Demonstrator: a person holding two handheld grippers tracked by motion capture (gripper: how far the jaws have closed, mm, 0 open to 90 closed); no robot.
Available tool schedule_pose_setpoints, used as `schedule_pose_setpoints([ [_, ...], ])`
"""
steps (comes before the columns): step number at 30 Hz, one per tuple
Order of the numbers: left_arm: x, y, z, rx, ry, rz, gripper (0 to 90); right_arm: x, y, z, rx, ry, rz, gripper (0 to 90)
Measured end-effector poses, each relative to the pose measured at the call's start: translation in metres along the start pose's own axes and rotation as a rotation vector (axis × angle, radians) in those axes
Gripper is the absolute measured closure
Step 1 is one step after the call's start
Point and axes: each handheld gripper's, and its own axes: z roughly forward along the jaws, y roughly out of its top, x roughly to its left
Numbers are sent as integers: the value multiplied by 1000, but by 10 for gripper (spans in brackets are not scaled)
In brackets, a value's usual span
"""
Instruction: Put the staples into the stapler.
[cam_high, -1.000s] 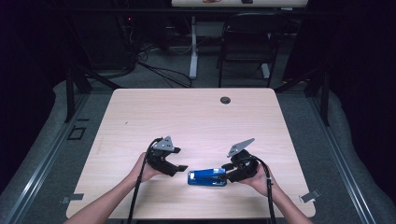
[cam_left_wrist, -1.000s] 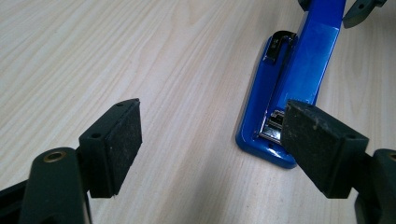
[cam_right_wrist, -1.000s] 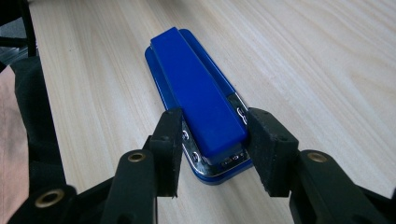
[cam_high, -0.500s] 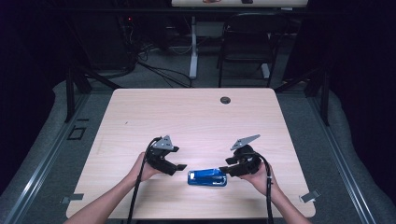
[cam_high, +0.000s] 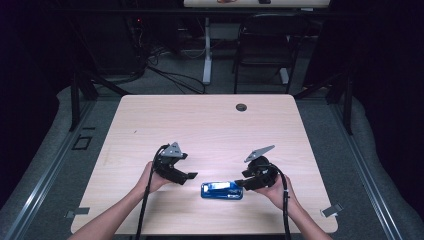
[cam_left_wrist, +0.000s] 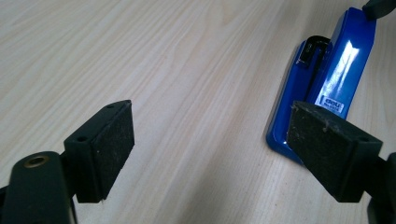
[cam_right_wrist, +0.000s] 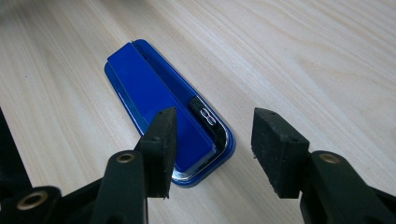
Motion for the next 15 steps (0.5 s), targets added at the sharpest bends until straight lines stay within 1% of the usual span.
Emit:
schedule_pose_setpoints([
  [1, 0, 0, -1, -9, 8, -3, 155, 0, 0, 0, 1, -2, 4, 508],
  [4, 1, 1, -3, -11, 9, -5, 154, 0, 0, 0, 2, 1, 7, 510],
  [5, 1, 1, -4, -17, 12, -11, 153, -1, 0, 1, -1, 8, 22, 510],
  [8, 2, 1, -5, -19, 11, -11, 153, -2, -1, 1, 2, 11, 28, 512],
  [9, 2, 1, -6, -22, 15, -10, 153, -2, -1, 2, 18, 9, 28, 503],
  [10, 2, 1, -6, -22, 13, -10, 153, -2, -1, 4, 13, 21, 37, 510],
  [15, 2, 2, -6, -23, 12, -8, 153, -3, -1, 3, 14, 23, 38, 509],
])
